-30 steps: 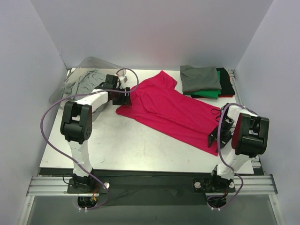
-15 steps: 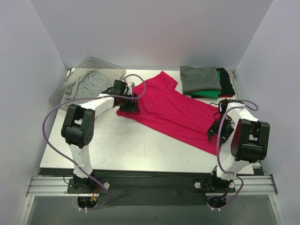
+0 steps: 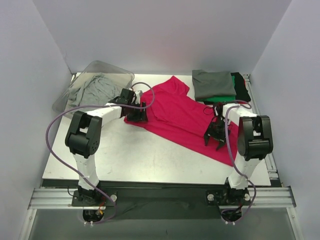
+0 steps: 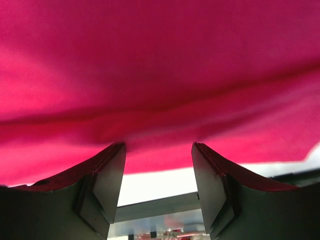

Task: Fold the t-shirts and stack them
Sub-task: Fold the flattened tshirt in 1/3 of the way

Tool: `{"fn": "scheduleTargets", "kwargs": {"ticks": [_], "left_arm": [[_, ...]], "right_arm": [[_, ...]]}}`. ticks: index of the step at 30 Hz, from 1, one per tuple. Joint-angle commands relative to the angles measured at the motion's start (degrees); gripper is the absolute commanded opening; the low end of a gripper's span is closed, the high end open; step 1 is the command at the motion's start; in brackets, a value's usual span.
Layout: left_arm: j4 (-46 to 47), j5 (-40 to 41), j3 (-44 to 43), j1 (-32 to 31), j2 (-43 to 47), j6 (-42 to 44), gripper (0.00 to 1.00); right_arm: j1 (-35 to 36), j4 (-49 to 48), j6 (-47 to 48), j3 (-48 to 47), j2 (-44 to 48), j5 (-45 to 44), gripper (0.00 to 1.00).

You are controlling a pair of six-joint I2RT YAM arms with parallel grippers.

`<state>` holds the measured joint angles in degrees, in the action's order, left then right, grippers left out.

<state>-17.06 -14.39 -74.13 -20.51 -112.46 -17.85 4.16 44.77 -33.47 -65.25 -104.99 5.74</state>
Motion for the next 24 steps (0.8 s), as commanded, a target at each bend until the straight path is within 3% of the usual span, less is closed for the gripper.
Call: {"fn": "scheduleTargets", "kwargs": {"ticks": [1, 17, 24], "left_arm": [[0.71, 2.26, 4.24, 0.47, 1.81, 0.01, 0.70], [-1.40, 4.20, 21.38, 0.39, 16.03, -6.14, 0.70], [-5.17, 5.16, 30.26, -0.49, 25.18, -9.31, 0.71]], "right_arm": [[0.14, 0.50, -1.16, 2.58, -1.44, 1.47, 0.56], [-1.00, 0.49, -3.00, 19.98, 7.25, 3.05, 0.66], [-1.18, 2.42, -2.91, 21.14, 11.30, 3.32, 0.67]]}}
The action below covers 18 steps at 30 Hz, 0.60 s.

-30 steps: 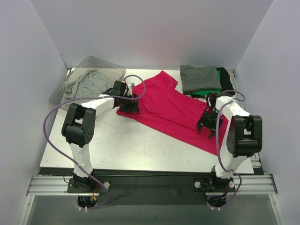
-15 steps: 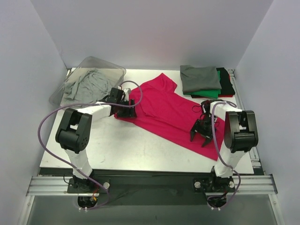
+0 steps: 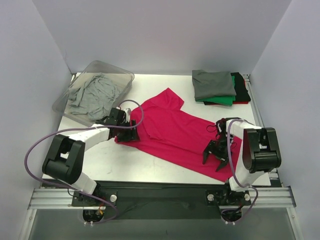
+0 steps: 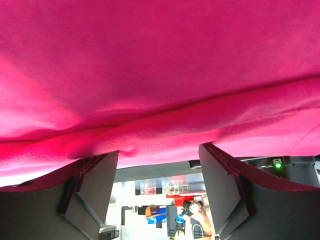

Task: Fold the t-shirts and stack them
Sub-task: Fold the flattened tshirt in 1/3 of the way

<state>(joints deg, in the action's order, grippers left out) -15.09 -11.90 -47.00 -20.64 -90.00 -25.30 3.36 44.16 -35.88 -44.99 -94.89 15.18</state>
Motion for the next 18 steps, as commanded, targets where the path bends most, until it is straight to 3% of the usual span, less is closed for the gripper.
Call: {"fn": "scheduleTargets", "kwargs": {"ticks": [1, 8, 13, 18], "left_arm": [[-7.58, 2.93, 4.10, -0.71, 3.85, -2.03, 0.71], [-10.48, 3.99, 0.44, -4.49, 12.38, -3.61, 0.73], [-9.87, 4.52, -4.93, -8.44, 11.16, -4.14, 0.73], [-8.64, 3.81, -8.10, -12.21, 4.75, -4.85, 0.61]], "right_arm": [[-0.45, 3.30, -0.42, 0.70, 1.55, -6.21, 0.67], [1.04, 6.63, 1.16, -5.71, 2.96, -5.78, 0.66], [2.97, 8.40, 0.55, -10.90, 2.87, -4.99, 0.66], [5.43, 8.31, -0.60, -14.42, 1.91, -4.72, 0.66]]}}
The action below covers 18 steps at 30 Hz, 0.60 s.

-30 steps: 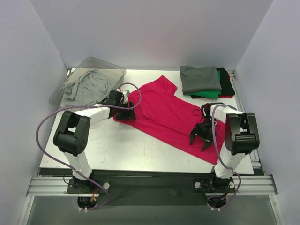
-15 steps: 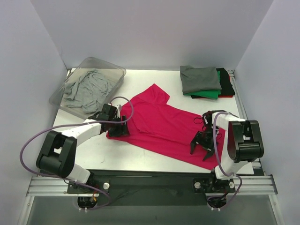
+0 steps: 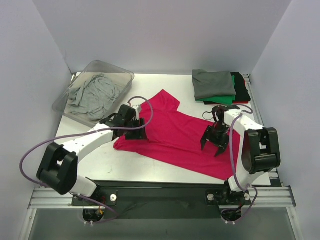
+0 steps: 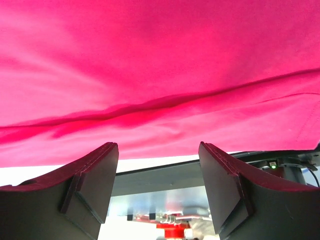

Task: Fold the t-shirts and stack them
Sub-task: Fold the flattened tshirt in 1/3 of the way

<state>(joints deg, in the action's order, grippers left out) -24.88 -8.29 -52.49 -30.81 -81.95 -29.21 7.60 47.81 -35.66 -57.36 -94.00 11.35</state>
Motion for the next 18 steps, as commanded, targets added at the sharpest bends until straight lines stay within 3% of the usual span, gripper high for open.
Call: {"fn": "scheduleTargets", "kwargs": {"ticks": [1, 7, 18], "left_arm": [[1.24, 0.47, -3.05, -2.50, -4.17, -0.93, 0.59], [0.27, 2.84, -6.48, -4.00, -10.94, -1.37, 0.57], [6.07, 0.48, -7.89, -4.70, -15.52, -2.69, 0.57]], "right_arm": [[1.54, 4.66, -0.99, -2.31, 0.57, -0.90, 0.66], [3.30, 4.13, -2.22, -2.93, 0.92, -0.63, 0.66], [4.36, 3.25, -2.92, -0.65, 1.89, -0.02, 0.66]]}}
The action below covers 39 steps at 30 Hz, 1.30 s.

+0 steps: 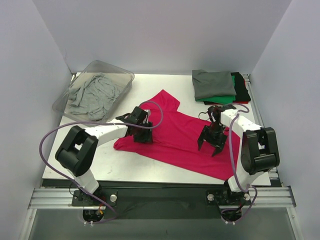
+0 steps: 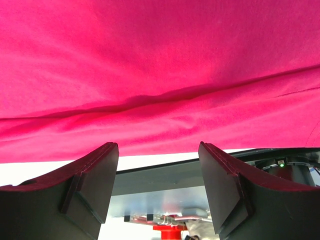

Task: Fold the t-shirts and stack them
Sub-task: Fold the flattened tshirt in 1/3 of the way

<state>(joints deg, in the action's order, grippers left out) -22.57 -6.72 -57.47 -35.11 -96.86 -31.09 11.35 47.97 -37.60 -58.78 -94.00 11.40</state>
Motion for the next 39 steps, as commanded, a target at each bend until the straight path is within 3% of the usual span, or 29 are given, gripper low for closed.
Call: {"fn": "scheduleTargets", "kwargs": {"ticks": [1, 11, 14, 18, 25, 39], "left_arm": [[4.02, -1.28, -3.08, -0.39, -1.22, -0.90, 0.57], [4.99, -1.45, -4.84, -0.39, -4.30, -0.46, 0.52], [4.29, -1.28, -5.81, -0.39, -5.36, 0.07, 0.42], [4.02, -1.10, -6.86, -0.39, -5.80, 0.59, 0.21], [1.92, -1.10, -12.22, -1.62, -9.04, 4.28, 0.00], [-2.92, 0.22, -20.22, -5.58, -14.23, 9.82, 0.00]], "right_arm": [[0.51, 2.93, -1.15, 0.86, 1.97, 0.03, 0.66], [1.13, 2.75, -1.24, 0.95, 1.27, 0.38, 0.66], [1.30, 2.57, -1.15, 0.69, 0.92, 0.47, 0.66], [1.48, 2.57, -1.33, 0.42, 0.92, 0.47, 0.66], [1.65, 2.48, -1.51, 0.60, 0.57, 0.55, 0.66], [1.65, 1.69, -1.86, 1.83, 0.57, 0.73, 0.66]]}}
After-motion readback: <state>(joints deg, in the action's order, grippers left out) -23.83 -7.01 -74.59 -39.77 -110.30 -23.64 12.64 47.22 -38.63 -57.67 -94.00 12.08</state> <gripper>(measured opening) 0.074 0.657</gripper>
